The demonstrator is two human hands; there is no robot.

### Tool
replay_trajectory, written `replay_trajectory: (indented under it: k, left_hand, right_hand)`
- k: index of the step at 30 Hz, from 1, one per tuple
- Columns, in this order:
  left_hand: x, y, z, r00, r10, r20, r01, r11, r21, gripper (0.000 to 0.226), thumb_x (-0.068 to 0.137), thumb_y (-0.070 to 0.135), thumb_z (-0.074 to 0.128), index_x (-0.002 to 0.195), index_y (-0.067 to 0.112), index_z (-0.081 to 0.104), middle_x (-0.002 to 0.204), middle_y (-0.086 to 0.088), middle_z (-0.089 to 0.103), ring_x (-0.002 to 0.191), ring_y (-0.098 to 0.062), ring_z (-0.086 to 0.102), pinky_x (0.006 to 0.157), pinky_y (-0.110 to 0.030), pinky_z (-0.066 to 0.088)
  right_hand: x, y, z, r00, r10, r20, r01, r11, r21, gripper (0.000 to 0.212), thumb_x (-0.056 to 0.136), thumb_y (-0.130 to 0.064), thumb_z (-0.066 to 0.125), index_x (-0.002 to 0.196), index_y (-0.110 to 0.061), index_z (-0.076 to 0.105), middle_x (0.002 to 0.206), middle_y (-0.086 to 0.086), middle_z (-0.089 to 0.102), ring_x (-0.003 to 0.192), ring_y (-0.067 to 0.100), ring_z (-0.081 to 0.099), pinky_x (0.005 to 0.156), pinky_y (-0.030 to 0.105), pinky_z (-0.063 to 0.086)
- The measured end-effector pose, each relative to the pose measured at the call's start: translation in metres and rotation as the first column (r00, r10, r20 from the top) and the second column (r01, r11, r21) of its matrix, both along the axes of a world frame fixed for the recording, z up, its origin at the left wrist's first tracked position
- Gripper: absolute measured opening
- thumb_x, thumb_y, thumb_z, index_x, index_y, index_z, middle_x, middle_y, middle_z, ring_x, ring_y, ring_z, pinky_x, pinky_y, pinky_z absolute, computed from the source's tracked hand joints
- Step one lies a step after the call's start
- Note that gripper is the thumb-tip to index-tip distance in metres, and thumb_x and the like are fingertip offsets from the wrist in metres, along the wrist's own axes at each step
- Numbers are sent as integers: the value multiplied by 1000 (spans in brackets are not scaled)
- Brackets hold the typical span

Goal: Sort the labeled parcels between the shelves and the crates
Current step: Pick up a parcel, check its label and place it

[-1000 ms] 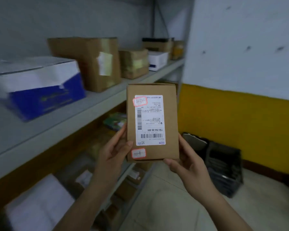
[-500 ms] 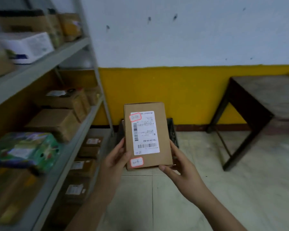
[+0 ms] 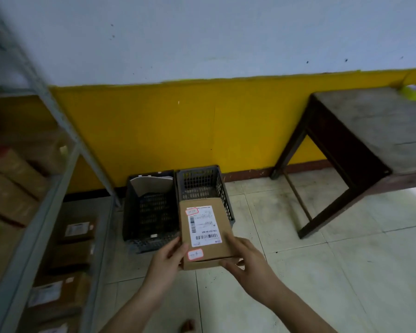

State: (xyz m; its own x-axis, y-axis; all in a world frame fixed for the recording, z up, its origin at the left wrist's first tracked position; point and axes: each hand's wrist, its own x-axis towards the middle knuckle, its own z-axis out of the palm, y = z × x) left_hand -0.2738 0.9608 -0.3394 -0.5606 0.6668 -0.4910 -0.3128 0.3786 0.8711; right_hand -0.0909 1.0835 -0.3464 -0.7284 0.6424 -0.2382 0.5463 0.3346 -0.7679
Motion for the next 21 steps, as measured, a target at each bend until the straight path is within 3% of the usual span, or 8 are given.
replay_trajectory:
  k: [4, 6, 9, 11, 13, 15, 18, 21]
  left_hand:
    - [-39, 74, -31, 992, -51, 119, 63, 993, -102, 26, 95, 21, 66, 118, 34, 65, 107, 7, 77, 96, -13, 73, 76, -28, 60]
    - [-59, 113, -50, 986, -52, 158, 74, 988, -138, 23, 95, 18, 67, 111, 34, 69, 105, 8, 78, 100, -17, 72, 82, -36, 61]
    - [-89, 174, -97, 985, 1, 173, 36, 978, -207, 20, 94, 15, 67, 105, 31, 71, 101, 7, 79, 97, -16, 72, 75, -27, 58]
    - [-109, 215, -130, 980, 82, 180, -35, 967, -252, 18, 92, 16, 69, 107, 26, 72, 103, 4, 78, 94, -13, 73, 70, -20, 56]
    - [-129, 255, -169, 971, 125, 205, -69, 963, -262, 23, 87, 16, 73, 109, 22, 73, 104, 4, 78, 91, -10, 74, 68, -17, 56]
    - [-146, 294, -212, 965, 155, 213, -97, 961, -258, 26, 83, 18, 73, 108, 24, 73, 102, 7, 79, 91, -8, 74, 69, -17, 56]
    - [-173, 338, -298, 947, 221, 232, -145, 941, -306, 25, 91, 10, 67, 109, 28, 71, 104, 6, 77, 98, -12, 70, 76, -20, 56]
    - [-200, 362, -399, 952, 231, 199, -151, 924, -351, 27, 98, 15, 61, 104, 40, 69, 108, 9, 76, 104, -14, 68, 95, -33, 54]
  right_hand:
    - [-36, 77, -33, 993, 1, 118, 6, 998, -62, 67, 96, -33, 62, 155, -29, 30, 143, -6, 45, 123, 10, 49, 106, 29, 46]
    - [-57, 120, -53, 990, 20, 142, -3, 993, -122, 66, 96, -31, 62, 154, -30, 30, 140, -8, 45, 123, 10, 49, 106, 29, 46]
    - [-92, 191, -95, 995, -29, 95, 54, 960, -276, 56, 96, -28, 63, 146, -33, 39, 130, -17, 49, 113, 4, 57, 93, 15, 51]
    - [-118, 239, -129, 979, -190, 80, 205, 862, -463, 41, 94, -30, 65, 134, -32, 53, 122, -17, 63, 102, 8, 67, 88, 24, 58]
    - [-145, 284, -173, 938, -322, 128, 330, 715, -616, 27, 93, -26, 66, 120, -19, 67, 105, -5, 75, 96, 16, 72, 85, 33, 60]
    - [-173, 324, -220, 930, -318, 182, 347, 604, -717, 20, 96, -21, 63, 112, -11, 71, 95, 7, 77, 90, 26, 74, 79, 35, 61]
    - [-209, 366, -304, 941, -267, 208, 329, 571, -752, 20, 98, -22, 59, 110, -11, 71, 94, 15, 77, 86, 33, 74, 76, 39, 62]
    - [-239, 387, -400, 922, -325, 211, 367, 553, -748, 22, 96, -22, 62, 112, -9, 71, 96, 12, 77, 91, 33, 74, 84, 44, 61]
